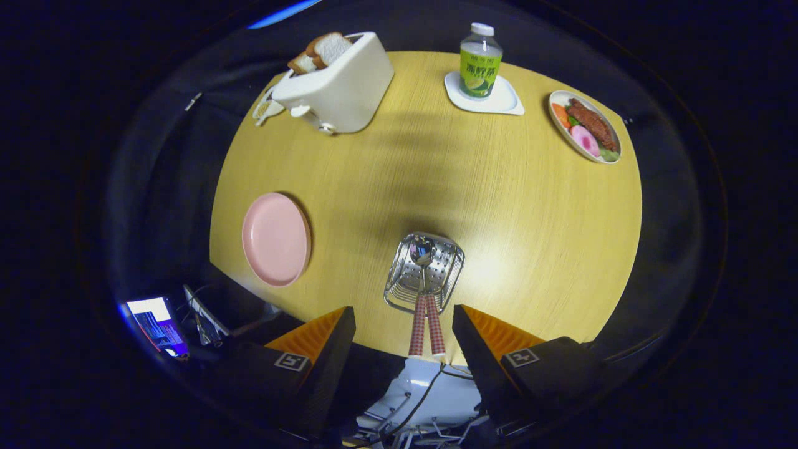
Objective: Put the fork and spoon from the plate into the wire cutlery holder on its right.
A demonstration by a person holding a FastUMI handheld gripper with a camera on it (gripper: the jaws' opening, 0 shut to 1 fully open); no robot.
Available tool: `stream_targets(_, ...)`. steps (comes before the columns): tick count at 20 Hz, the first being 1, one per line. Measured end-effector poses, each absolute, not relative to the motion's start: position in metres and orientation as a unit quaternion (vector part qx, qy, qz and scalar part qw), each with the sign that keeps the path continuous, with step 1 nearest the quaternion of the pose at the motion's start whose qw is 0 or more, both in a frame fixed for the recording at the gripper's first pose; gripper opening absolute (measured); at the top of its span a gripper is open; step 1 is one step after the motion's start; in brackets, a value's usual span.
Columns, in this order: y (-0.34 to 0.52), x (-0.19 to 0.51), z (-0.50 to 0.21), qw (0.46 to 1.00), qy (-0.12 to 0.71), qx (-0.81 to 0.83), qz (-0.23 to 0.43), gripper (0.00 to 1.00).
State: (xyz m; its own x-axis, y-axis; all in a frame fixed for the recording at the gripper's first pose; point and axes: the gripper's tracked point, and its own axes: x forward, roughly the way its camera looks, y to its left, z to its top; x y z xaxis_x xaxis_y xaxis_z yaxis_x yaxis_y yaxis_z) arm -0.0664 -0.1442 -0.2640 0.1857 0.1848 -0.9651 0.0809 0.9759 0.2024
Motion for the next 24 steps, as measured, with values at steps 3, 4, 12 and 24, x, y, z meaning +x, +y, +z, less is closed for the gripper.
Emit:
stream_targets(3,-0.128,-0.06,-0.242,0.822,0.555,0.127,0.015,0.99)
stream_targets(4,-0.122,-0.06,-0.237,0.837,0.531,0.13,0.005,0.99)
stream_targets(12,-0.106,-0.052,-0.193,0.938,0.331,0.082,-0.057,0.99)
stream_targets(24,-0.086,-0.056,-0.132,0.978,0.189,0.055,-0.07,0.99)
